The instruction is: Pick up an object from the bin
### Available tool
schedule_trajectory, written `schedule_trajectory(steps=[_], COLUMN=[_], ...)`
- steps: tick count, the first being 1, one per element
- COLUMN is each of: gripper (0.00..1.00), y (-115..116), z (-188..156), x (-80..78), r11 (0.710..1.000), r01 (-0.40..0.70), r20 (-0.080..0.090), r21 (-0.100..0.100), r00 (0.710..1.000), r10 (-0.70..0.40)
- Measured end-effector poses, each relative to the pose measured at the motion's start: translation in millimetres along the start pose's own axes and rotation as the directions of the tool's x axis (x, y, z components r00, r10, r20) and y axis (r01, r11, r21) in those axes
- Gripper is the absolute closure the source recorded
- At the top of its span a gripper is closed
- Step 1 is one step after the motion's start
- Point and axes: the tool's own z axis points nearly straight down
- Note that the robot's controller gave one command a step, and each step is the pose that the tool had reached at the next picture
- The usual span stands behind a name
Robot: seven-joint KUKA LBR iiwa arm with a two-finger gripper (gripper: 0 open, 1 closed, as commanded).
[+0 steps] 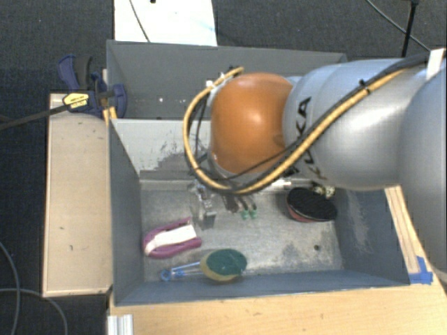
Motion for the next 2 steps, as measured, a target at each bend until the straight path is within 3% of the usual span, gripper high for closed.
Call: schedule_trajectory(steps=[1,2], gripper=[1.0,1.0], y=[16,-57], z=[55,64], x=[-24.9,-45.9], r11=[0.994,0.932], r01=[-0.113,0.363], r20=[-0.008,-0.002], r21=[0.0,0.001], r00=[0.994,0.932], r10=[0.113,-0.363])
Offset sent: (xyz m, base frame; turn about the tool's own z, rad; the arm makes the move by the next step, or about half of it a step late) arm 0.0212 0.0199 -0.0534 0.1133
